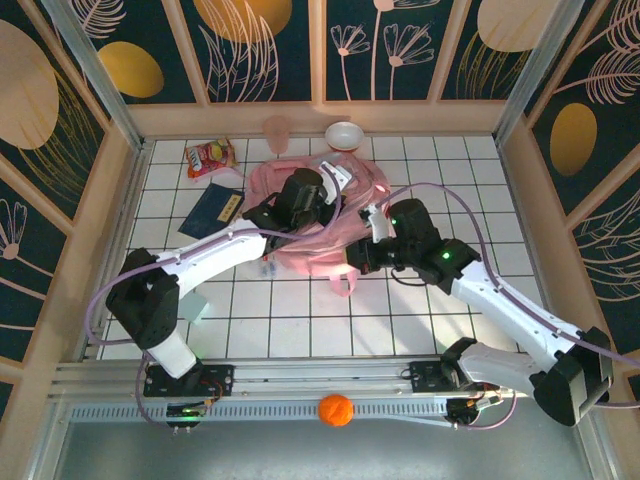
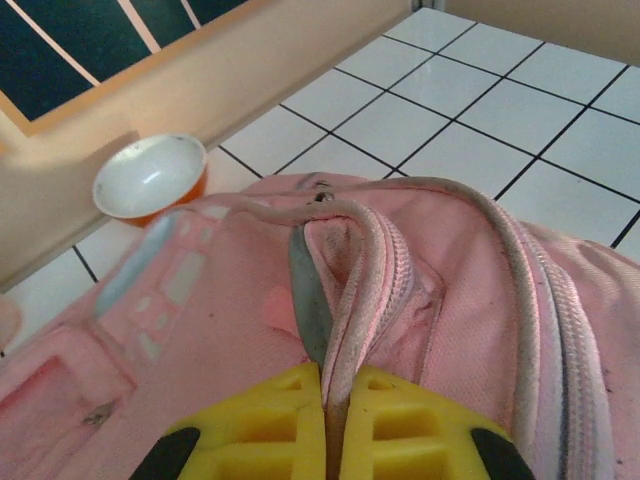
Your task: Pack books, pencil case, and school supplies into a backpack
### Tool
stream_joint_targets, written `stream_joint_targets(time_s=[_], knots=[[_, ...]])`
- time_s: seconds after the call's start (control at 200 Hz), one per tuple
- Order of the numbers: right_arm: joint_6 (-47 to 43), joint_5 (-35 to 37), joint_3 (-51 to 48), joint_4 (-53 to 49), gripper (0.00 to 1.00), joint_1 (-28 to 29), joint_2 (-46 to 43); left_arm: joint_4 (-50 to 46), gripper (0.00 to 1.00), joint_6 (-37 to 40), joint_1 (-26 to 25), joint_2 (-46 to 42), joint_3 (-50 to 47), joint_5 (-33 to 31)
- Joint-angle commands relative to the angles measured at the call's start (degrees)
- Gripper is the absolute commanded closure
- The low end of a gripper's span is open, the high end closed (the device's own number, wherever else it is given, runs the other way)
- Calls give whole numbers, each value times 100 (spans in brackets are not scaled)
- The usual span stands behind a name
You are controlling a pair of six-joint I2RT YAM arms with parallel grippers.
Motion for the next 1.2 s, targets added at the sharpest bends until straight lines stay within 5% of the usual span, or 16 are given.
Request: stream_joint_targets(time_s=[0.0, 0.18, 0.4, 0.606, 0.926, 1.021, 1.116, 1.166, 1.196], knots=[[577, 172, 123, 446, 100, 228, 56, 440, 100, -428, -28, -11, 261, -110], [671, 864, 222, 121, 100, 300, 96, 701, 100, -432, -31, -147, -11, 187], [1136, 546, 61, -448, 59, -899, -310, 933, 100, -48, 79, -506, -395, 649], [1059, 447, -147, -613, 48, -1523, -654, 939, 100, -87, 120, -513, -340, 1159], [3283, 329, -396, 722, 34, -1712, -94, 1145, 100, 115, 121, -585, -489, 1919], [3430, 458, -403, 901, 44, -1715, 82, 1130, 100, 195, 120, -580, -508, 2233], [3382, 584, -371, 977, 72, -1717, 238, 1033, 100, 221, 120, -561, -499, 2480], [3360, 578, -372, 1119, 99, -1725, 284, 935, 100, 235, 120, -566, -499, 2553], [3356, 570, -359, 1184, 100, -1725, 297, 853, 97, 279, 120, -576, -490, 2596]])
